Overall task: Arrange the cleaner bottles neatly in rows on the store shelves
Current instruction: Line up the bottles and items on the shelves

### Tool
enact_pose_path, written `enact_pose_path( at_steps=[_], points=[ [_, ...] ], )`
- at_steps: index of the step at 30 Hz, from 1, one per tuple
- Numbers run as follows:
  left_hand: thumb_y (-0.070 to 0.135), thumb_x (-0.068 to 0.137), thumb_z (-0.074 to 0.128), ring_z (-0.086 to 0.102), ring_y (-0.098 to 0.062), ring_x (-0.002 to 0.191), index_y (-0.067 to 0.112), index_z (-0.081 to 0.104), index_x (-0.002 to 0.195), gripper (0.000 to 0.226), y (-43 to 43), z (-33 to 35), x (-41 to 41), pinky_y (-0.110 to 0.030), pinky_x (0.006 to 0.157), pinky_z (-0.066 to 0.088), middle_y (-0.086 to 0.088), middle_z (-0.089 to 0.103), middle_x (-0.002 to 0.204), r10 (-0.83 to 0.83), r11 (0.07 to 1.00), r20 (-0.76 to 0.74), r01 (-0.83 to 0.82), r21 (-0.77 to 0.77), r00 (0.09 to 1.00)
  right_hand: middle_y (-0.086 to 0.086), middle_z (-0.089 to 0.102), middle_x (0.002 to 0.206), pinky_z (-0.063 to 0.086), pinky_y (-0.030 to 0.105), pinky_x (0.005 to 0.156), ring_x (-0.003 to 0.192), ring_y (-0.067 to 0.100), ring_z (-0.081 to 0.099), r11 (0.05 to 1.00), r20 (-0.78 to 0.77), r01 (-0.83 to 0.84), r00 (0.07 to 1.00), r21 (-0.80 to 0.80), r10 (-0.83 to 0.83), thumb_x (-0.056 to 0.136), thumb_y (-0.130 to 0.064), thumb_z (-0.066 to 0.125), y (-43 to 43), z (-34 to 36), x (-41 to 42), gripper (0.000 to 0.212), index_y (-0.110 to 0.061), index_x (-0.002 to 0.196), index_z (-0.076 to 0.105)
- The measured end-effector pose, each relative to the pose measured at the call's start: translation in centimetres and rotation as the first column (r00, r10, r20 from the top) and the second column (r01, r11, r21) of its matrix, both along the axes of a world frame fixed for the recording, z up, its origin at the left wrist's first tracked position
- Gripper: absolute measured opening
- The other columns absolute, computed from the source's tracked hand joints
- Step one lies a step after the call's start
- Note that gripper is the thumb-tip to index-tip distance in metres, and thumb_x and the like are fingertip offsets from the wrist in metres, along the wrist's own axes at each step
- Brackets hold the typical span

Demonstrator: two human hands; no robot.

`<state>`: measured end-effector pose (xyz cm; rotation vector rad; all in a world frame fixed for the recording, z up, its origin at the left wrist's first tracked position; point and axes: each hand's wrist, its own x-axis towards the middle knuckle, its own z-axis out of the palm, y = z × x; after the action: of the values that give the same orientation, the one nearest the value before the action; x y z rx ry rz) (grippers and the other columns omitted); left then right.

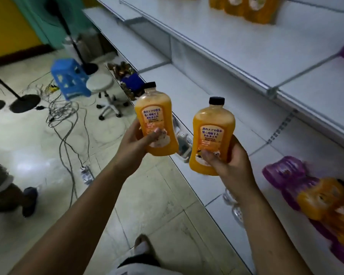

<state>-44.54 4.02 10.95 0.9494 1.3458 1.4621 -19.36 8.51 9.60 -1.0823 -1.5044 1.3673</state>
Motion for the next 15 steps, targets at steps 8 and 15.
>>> enact_pose_path(
  at_steps=[8, 15],
  points=[
    [0.033, 0.094, 0.071, 0.072, -0.023, 0.118, 0.024, 0.059, 0.135, 0.044, 6.0, 6.5, -13.5, -0.046, 0.098, 0.059, -0.001, 0.075, 0.125, 0.039, 0.989, -0.001, -0.039, 0.142, 0.999, -0.007, 0.077, 0.112, 0.059, 0.024, 0.082, 0.103, 0.011, 0.074, 0.982, -0.032, 0.044, 0.999, 0.185, -0.038, 0.083, -0.034, 0.082, 5.9, 7.4, -13.7, 0.042, -0.027, 0.121, 0.066],
    [0.036, 0.088, 0.069, 0.073, -0.022, 0.116, 0.023, 0.060, 0.133, 0.047, 12.4, 10.2, -22.7, -0.046, 0.095, 0.060, 0.000, 0.076, 0.121, 0.019, 0.973, -0.078, 0.000, 0.229, 0.997, -0.011, 0.078, 0.111, 0.056, 0.020, 0.081, 0.102, 0.006, 0.074, 0.960, -0.057, 0.144, 0.989, 0.240, -0.134, 0.082, -0.044, 0.077, 11.2, 11.3, -22.1, 0.046, -0.027, 0.122, 0.066]
  ],
)
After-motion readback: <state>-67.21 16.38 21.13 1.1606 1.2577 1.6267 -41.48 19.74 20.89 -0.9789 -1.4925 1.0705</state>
